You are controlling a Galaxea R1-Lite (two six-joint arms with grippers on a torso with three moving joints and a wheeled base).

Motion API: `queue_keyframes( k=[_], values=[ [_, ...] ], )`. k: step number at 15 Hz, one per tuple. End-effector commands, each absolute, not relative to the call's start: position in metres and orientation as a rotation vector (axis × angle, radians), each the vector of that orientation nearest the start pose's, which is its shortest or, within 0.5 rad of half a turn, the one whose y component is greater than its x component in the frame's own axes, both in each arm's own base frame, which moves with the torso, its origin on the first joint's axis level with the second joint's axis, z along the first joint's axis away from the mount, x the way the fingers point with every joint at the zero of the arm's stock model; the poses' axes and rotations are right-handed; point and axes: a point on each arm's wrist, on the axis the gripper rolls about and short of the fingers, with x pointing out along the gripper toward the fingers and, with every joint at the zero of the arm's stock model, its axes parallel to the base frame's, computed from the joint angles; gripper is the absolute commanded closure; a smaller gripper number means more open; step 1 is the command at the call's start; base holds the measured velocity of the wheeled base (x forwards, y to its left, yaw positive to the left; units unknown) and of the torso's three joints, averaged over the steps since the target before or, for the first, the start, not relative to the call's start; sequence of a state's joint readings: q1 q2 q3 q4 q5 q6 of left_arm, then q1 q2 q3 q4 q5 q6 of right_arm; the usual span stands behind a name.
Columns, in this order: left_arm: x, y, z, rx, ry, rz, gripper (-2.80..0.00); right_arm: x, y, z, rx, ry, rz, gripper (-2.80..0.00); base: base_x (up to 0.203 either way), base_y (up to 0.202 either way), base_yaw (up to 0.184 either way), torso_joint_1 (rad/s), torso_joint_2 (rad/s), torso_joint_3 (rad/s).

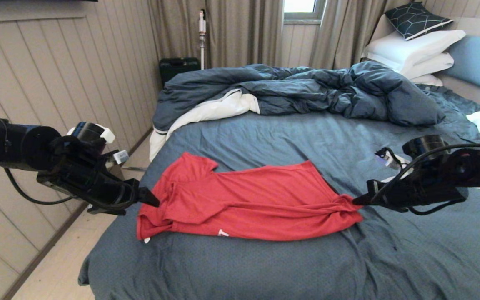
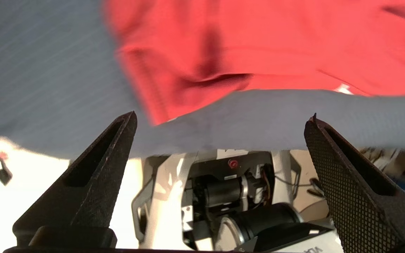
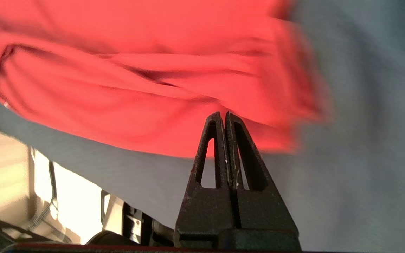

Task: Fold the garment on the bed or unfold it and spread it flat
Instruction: Fold the red T-shirt

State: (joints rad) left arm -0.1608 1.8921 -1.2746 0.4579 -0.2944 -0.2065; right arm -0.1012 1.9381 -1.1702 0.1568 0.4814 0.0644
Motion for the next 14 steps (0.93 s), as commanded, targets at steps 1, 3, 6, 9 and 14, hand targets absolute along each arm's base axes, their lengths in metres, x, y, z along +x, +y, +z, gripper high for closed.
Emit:
queue_keyframes(
  k=[1, 3, 6, 9, 14],
  values=[
    [0.326, -0.078, 0.156, -0.220, 1.126, -0.352, -2.80, 0.355, 0.006, 0.130, 0.281, 0.922, 0.376, 0.00, 0.000, 0.000, 0.000, 0.000, 0.00, 0.000],
    [0.329, -0.107, 0.152, -0.164, 1.136, -0.421, -2.80, 0.364, 0.029, 0.131, 0.230, 0.920, 0.381, 0.00, 0.000, 0.000, 0.000, 0.000, 0.00, 0.000],
    [0.340, -0.132, 0.159, -0.133, 1.122, -0.480, -2.80, 0.372, 0.037, 0.134, 0.219, 0.917, 0.396, 0.00, 0.000, 0.000, 0.000, 0.000, 0.00, 0.000],
    [0.333, -0.160, 0.165, -0.091, 1.136, -0.546, 0.00, 0.377, 0.046, 0.141, 0.204, 0.893, 0.417, 0.00, 0.000, 0.000, 0.000, 0.000, 0.00, 0.000],
    [0.343, -0.213, 0.118, 0.078, 1.195, -0.553, 0.00, 0.382, 0.046, 0.150, 0.195, 0.859, 0.421, 0.00, 0.000, 0.000, 0.000, 0.000, 0.00, 0.000]
  ],
)
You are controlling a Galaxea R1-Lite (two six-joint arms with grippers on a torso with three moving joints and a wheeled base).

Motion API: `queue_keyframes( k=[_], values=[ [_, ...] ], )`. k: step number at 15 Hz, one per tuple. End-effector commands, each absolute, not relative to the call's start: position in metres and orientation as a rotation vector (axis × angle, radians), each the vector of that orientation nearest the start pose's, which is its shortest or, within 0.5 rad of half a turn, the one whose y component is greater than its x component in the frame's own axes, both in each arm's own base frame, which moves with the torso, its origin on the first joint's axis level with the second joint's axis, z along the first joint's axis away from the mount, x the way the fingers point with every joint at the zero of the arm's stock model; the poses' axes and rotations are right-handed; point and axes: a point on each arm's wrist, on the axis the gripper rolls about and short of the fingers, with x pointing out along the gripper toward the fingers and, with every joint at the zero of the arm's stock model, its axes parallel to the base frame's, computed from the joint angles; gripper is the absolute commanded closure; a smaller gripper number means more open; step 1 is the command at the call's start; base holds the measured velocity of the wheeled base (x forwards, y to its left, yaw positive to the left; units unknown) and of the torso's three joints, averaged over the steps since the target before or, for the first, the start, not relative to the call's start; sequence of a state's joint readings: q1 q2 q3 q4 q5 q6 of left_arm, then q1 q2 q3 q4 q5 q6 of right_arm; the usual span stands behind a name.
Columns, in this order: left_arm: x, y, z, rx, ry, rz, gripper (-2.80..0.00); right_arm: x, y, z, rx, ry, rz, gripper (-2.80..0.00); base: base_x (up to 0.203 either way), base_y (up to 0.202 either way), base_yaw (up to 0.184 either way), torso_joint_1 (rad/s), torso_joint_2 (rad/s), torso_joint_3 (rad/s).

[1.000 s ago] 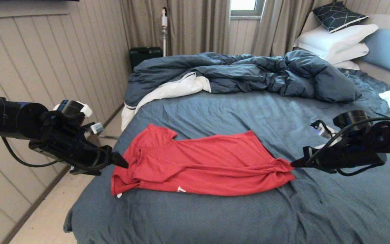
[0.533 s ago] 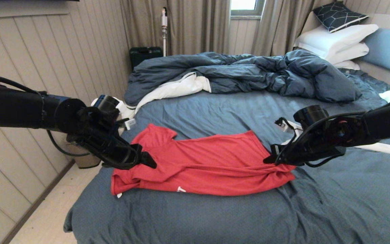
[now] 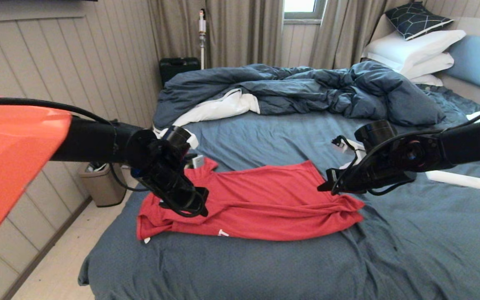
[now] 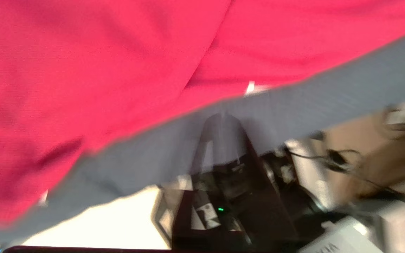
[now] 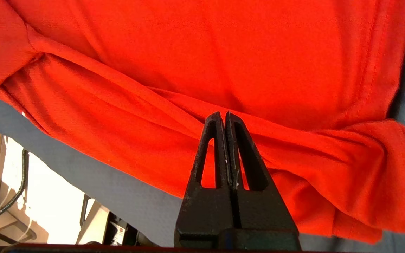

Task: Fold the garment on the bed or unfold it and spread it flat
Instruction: Fold the red T-shirt

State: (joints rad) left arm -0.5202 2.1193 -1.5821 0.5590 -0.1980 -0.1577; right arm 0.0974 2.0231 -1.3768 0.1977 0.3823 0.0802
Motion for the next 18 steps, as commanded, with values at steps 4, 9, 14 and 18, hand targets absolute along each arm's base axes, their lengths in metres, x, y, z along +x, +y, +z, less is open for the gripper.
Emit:
queue_keyframes(
  k=[4, 9, 14, 18],
  values=[
    [0.346, -0.245, 0.097, 0.201, 1.152, -0.563, 0.00, 0.383, 0.046, 0.148, 0.196, 0.864, 0.420, 0.00, 0.000, 0.000, 0.000, 0.000, 0.00, 0.000],
    [0.360, -0.258, 0.077, 0.256, 1.121, -0.523, 0.00, 0.383, 0.046, 0.146, 0.197, 0.869, 0.421, 0.00, 0.000, 0.000, 0.000, 0.000, 0.00, 0.000],
    [0.374, -0.239, 0.073, 0.239, 1.119, -0.454, 0.00, 0.385, 0.046, 0.143, 0.200, 0.874, 0.418, 0.00, 0.000, 0.000, 0.000, 0.000, 0.00, 0.000],
    [0.378, -0.220, 0.086, 0.212, 1.100, -0.417, 0.00, 0.386, 0.047, 0.141, 0.200, 0.879, 0.420, 0.00, 0.000, 0.000, 0.000, 0.000, 0.00, 0.000]
  ],
)
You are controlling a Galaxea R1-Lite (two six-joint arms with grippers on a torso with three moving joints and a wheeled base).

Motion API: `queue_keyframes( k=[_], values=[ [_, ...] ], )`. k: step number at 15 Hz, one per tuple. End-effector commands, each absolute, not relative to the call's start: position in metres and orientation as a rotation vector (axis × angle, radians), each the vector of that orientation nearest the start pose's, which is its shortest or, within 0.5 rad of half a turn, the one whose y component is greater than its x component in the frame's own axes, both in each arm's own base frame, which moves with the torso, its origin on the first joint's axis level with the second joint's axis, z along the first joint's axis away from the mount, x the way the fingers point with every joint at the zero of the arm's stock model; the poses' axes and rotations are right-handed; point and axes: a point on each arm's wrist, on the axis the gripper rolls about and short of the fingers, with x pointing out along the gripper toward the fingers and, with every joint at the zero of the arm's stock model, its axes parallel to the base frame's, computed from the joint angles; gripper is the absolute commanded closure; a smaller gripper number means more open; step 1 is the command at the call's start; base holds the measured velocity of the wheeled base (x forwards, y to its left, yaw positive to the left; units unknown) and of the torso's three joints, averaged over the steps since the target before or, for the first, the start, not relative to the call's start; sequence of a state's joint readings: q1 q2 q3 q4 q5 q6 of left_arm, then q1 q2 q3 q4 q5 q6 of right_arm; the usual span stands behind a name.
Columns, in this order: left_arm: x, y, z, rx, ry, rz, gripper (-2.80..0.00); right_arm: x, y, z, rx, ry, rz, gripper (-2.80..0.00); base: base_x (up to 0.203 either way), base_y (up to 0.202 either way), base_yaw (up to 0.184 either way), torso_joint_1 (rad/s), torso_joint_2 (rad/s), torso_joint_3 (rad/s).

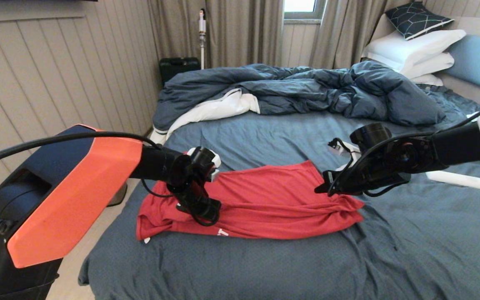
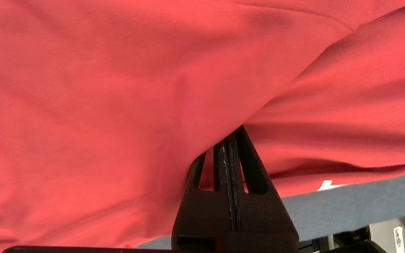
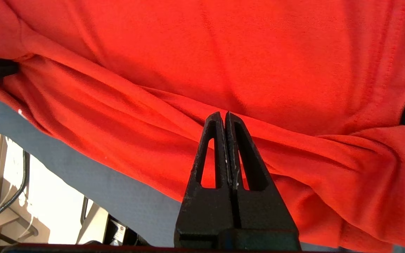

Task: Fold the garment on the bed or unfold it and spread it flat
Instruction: Fold the red T-shirt

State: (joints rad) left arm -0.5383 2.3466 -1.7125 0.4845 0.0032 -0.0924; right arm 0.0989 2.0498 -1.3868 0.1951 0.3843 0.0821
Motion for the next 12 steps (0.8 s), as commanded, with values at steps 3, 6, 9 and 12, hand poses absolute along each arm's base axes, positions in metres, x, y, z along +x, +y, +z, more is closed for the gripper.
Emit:
queue_keyframes(
  k=[3, 6, 9, 12],
  values=[
    [0.385, -0.207, 0.086, 0.191, 1.104, -0.385, 0.00, 0.386, 0.046, 0.142, 0.200, 0.877, 0.418, 0.00, 0.000, 0.000, 0.000, 0.000, 0.00, 0.000],
    [0.385, -0.197, 0.093, 0.182, 1.097, -0.370, 0.00, 0.387, 0.047, 0.141, 0.199, 0.877, 0.420, 0.00, 0.000, 0.000, 0.000, 0.000, 0.00, 0.000],
    [0.388, -0.188, 0.105, 0.170, 1.065, -0.359, 0.00, 0.386, 0.047, 0.141, 0.201, 0.880, 0.420, 0.00, 0.000, 0.000, 0.000, 0.000, 0.00, 0.000],
    [0.398, -0.176, 0.115, 0.145, 1.010, -0.329, 0.00, 0.387, 0.047, 0.140, 0.201, 0.882, 0.420, 0.00, 0.000, 0.000, 0.000, 0.000, 0.00, 0.000]
  ],
)
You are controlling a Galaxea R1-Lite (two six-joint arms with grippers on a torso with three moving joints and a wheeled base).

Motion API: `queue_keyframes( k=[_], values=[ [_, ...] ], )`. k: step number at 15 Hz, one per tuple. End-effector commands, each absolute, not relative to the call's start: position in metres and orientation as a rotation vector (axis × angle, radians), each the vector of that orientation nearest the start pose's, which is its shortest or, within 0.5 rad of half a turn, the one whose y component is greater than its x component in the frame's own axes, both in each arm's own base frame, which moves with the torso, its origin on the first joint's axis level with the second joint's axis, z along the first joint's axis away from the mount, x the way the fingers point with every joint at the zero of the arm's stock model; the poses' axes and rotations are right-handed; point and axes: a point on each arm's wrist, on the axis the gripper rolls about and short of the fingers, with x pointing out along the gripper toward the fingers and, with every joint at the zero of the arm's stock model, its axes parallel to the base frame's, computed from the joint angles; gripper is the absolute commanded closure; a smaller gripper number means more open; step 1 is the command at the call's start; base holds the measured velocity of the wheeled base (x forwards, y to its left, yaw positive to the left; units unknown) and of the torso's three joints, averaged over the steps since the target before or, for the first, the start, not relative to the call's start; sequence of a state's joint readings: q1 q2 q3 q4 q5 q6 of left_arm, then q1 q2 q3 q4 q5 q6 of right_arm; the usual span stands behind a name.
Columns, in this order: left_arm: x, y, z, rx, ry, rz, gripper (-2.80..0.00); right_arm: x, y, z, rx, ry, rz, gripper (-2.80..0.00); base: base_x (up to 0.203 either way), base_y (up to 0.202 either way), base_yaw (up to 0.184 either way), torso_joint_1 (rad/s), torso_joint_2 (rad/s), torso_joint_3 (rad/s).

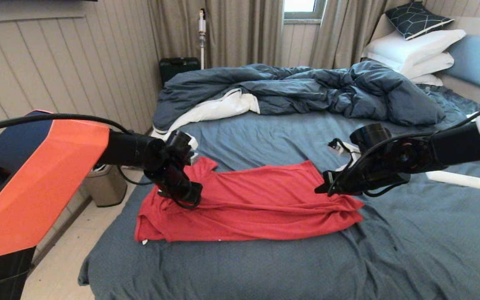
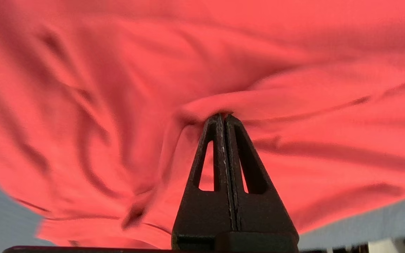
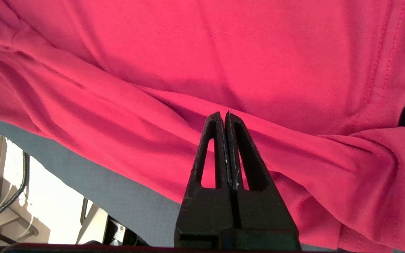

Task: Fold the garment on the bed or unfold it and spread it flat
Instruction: Fold the red T-shirt

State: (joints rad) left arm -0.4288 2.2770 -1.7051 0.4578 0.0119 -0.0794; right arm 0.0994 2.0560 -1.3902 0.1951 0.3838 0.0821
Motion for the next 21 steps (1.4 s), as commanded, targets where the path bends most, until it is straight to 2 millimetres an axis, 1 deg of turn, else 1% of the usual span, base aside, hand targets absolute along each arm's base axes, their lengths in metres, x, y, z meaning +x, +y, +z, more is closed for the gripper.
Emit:
queue_keyframes(
  k=[1, 3, 6, 7, 8, 9, 11, 12, 14, 15, 16, 17, 19, 21],
  values=[
    [0.401, -0.175, 0.118, 0.137, 0.988, -0.325, 0.00, 0.387, 0.047, 0.139, 0.199, 0.882, 0.420, 0.00, 0.000, 0.000, 0.000, 0.000, 0.00, 0.000],
    [0.410, -0.173, 0.121, 0.119, 0.948, -0.318, 0.00, 0.387, 0.047, 0.138, 0.200, 0.886, 0.420, 0.00, 0.000, 0.000, 0.000, 0.000, 0.00, 0.000],
    [0.418, -0.177, 0.119, 0.102, 0.899, -0.319, 0.00, 0.387, 0.047, 0.139, 0.200, 0.885, 0.420, 0.00, 0.000, 0.000, 0.000, 0.000, 0.00, 0.000],
    [0.417, -0.176, 0.120, 0.101, 0.903, -0.313, 0.00, 0.387, 0.047, 0.139, 0.200, 0.883, 0.420, 0.00, 0.000, 0.000, 0.000, 0.000, 0.00, 0.000],
    [0.413, -0.174, 0.125, 0.094, 0.905, -0.309, 0.00, 0.386, 0.047, 0.140, 0.199, 0.882, 0.420, 0.00, 0.000, 0.000, 0.000, 0.000, 0.00, 0.000],
    [0.406, -0.171, 0.133, 0.087, 0.903, -0.312, 0.00, 0.386, 0.047, 0.141, 0.198, 0.880, 0.421, 0.00, 0.000, 0.000, 0.000, 0.000, 0.00, 0.000],
    [0.391, -0.165, 0.137, 0.081, 0.932, -0.312, 0.00, 0.387, 0.046, 0.140, 0.200, 0.881, 0.419, 0.00, 0.000, 0.000, 0.000, 0.000, 0.00, 0.000],
    [0.387, -0.155, 0.138, 0.064, 0.946, -0.293, 0.00, 0.388, 0.044, 0.141, 0.202, 0.878, 0.414, 0.00, 0.000, 0.000, 0.000, 0.000, 0.00, 0.000],
    [0.386, -0.123, 0.136, -0.007, 0.985, -0.247, 0.00, 0.392, 0.041, 0.145, 0.204, 0.857, 0.406, 0.00, 0.000, 0.000, 0.000, 0.000, 0.00, 0.000],
    [0.383, -0.106, 0.136, -0.055, 1.010, -0.227, 0.00, 0.395, 0.033, 0.145, 0.211, 0.854, 0.384, 0.00, 0.000, 0.000, 0.000, 0.000, 0.00, 0.000],
    [0.376, -0.094, 0.134, -0.086, 1.037, -0.213, 0.00, 0.399, 0.024, 0.147, 0.221, 0.857, 0.361, 0.00, 0.000, 0.000, 0.000, 0.000, 0.00, 0.000],
    [0.368, -0.084, 0.133, -0.113, 1.059, -0.207, 0.00, 0.400, 0.019, 0.147, 0.225, 0.886, 0.349, 0.00, 0.000, 0.000, 0.000, 0.000, 0.00, 0.000],
    [0.352, -0.074, 0.137, -0.153, 1.077, -0.205, 0.00, 0.394, 0.016, 0.147, 0.191, 0.965, 0.359, 0.00, 0.000, 0.000, 0.000, 0.000, 0.00, 0.000],
    [0.348, -0.073, 0.136, -0.169, 1.088, -0.198, 0.00, 0.382, 0.014, 0.145, 0.112, 1.052, 0.409, 0.00, 0.000, 0.000, 0.000, 0.000, 0.00, 0.000]
  ],
)
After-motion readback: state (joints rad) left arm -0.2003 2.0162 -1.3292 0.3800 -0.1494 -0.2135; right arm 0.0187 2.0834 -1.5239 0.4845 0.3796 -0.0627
